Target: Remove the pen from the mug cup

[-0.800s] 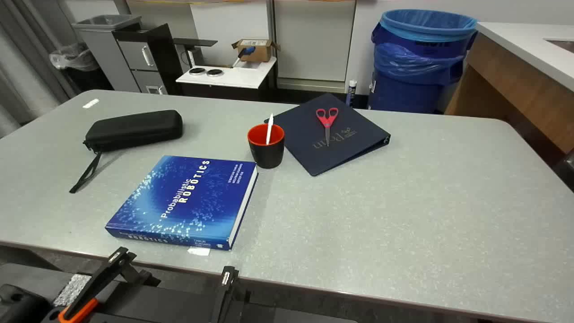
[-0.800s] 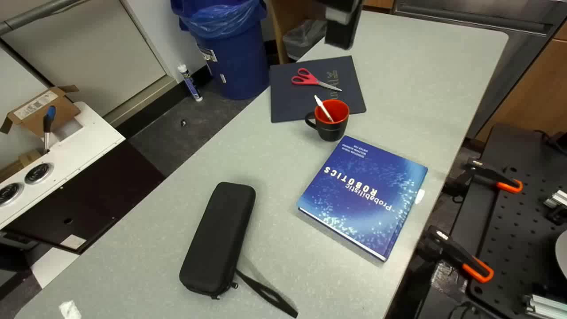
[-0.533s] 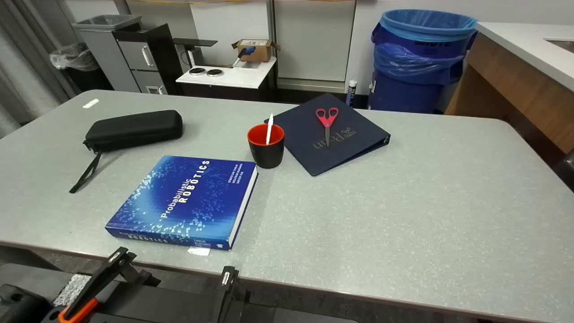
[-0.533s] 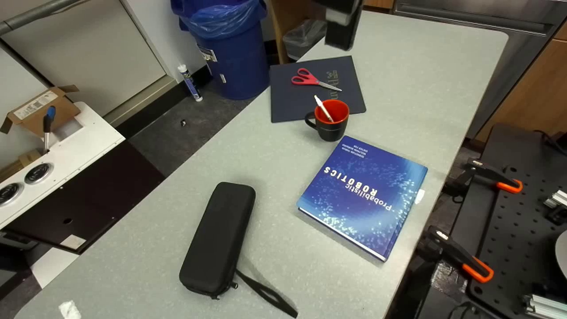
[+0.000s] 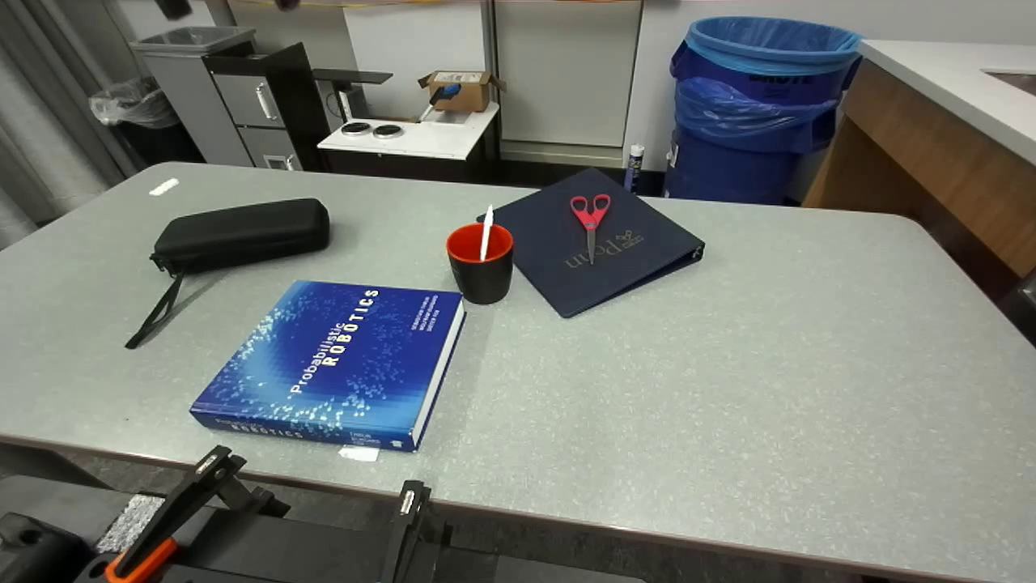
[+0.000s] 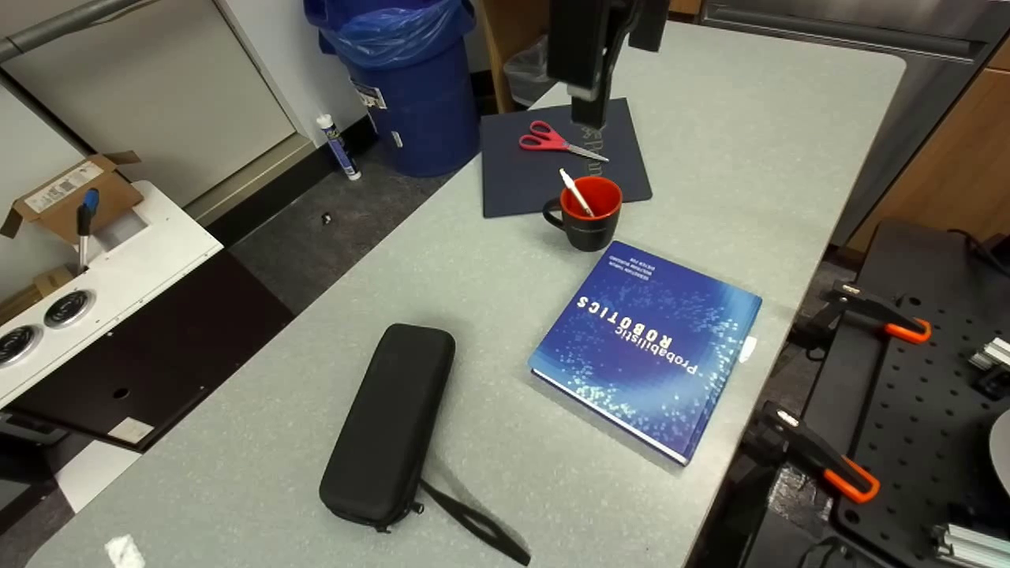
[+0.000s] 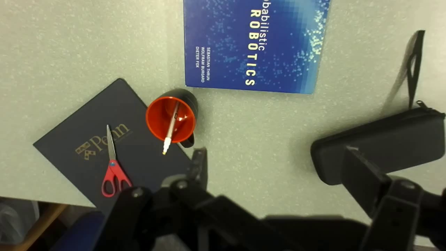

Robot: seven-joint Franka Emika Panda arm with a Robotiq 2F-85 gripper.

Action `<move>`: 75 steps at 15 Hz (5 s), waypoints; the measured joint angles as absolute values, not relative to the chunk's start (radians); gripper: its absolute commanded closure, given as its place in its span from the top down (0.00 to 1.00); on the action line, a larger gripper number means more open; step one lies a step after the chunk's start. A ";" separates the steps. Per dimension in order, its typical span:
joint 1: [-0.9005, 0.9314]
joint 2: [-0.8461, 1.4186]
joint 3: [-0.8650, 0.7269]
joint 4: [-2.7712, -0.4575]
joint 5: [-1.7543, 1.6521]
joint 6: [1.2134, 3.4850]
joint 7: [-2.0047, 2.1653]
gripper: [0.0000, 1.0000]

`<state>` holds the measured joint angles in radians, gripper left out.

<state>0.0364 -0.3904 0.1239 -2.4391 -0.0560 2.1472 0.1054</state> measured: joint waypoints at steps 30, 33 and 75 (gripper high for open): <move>-0.017 0.503 -0.080 -1.924 -0.135 2.286 0.374 1.00; -0.015 0.574 -0.091 -1.840 -0.111 2.279 0.400 1.00; 0.025 0.217 -0.016 -1.932 -0.082 2.063 0.286 0.02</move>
